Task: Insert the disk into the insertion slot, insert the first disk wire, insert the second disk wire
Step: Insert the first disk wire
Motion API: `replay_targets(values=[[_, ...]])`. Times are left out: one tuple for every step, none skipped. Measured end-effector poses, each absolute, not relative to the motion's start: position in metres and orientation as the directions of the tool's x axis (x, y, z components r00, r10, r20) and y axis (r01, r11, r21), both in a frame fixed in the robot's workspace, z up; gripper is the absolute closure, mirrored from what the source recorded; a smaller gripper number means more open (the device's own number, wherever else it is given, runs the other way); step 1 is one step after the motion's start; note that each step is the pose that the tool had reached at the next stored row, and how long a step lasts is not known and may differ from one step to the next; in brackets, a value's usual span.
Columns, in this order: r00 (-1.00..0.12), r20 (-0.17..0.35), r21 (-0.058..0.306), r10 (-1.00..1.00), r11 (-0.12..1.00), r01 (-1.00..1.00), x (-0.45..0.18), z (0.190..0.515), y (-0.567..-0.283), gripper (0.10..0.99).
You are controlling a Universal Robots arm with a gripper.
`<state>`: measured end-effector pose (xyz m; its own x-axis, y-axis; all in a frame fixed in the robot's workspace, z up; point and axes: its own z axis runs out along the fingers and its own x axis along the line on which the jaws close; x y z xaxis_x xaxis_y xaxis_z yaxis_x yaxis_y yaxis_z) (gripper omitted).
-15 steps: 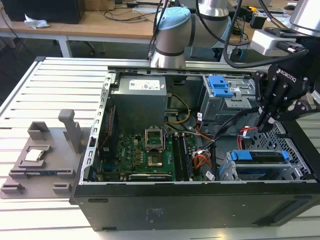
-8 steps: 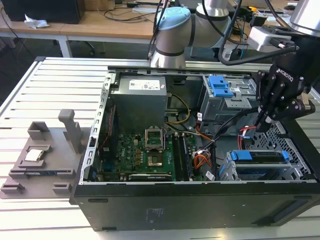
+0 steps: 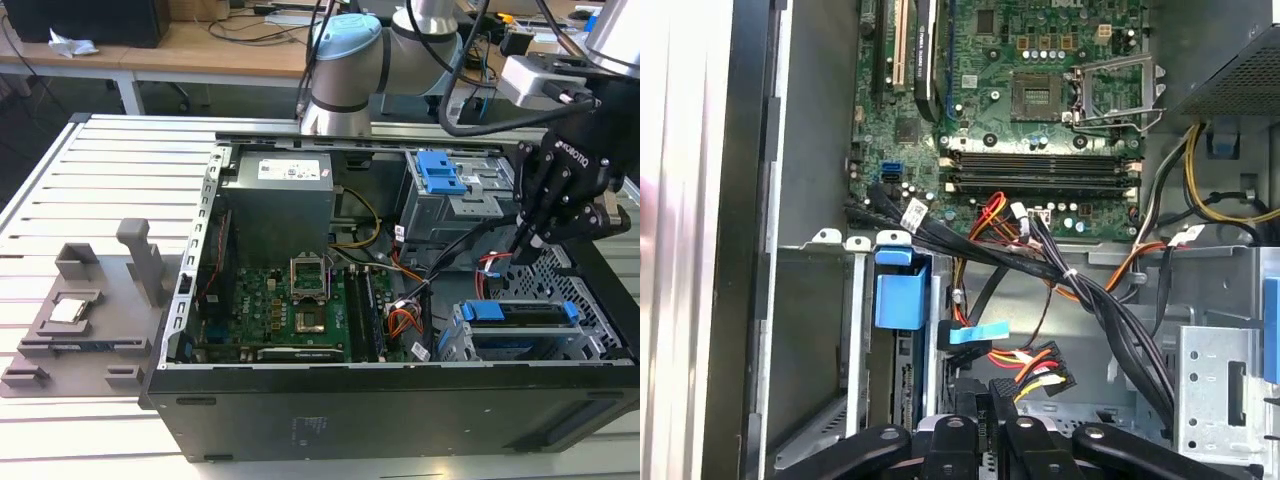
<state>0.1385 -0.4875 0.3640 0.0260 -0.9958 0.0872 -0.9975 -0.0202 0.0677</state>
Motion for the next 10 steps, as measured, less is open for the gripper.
replay_targets(values=[[0.026,0.072,0.067,-0.997,-0.021,-0.998,0.138,0.364,-0.491,0.914],[0.026,0.064,0.067,-0.998,-0.022,-0.997,0.138,0.364,-0.493,0.914],[0.026,0.056,0.067,-0.998,-0.022,-0.998,0.138,0.364,-0.495,0.914],[0.026,0.043,0.067,-0.999,-0.023,-0.997,0.138,0.364,-0.498,0.914],[0.026,0.036,0.067,-0.999,-0.024,-0.997,0.138,0.364,-0.500,0.914],[0.026,0.026,0.066,-0.999,-0.024,-0.997,0.138,0.364,-0.501,0.914],[0.026,0.018,0.066,-0.999,-0.025,-0.997,0.138,0.364,-0.502,0.914],[0.026,0.013,0.066,-1.000,-0.025,-0.997,0.138,0.364,-0.503,0.914],[0.026,0.010,0.066,-1.000,-0.025,-0.997,0.138,0.364,-0.504,0.914],[0.026,0.006,0.066,-1.000,-0.025,-0.997,0.138,0.364,-0.506,0.914]])
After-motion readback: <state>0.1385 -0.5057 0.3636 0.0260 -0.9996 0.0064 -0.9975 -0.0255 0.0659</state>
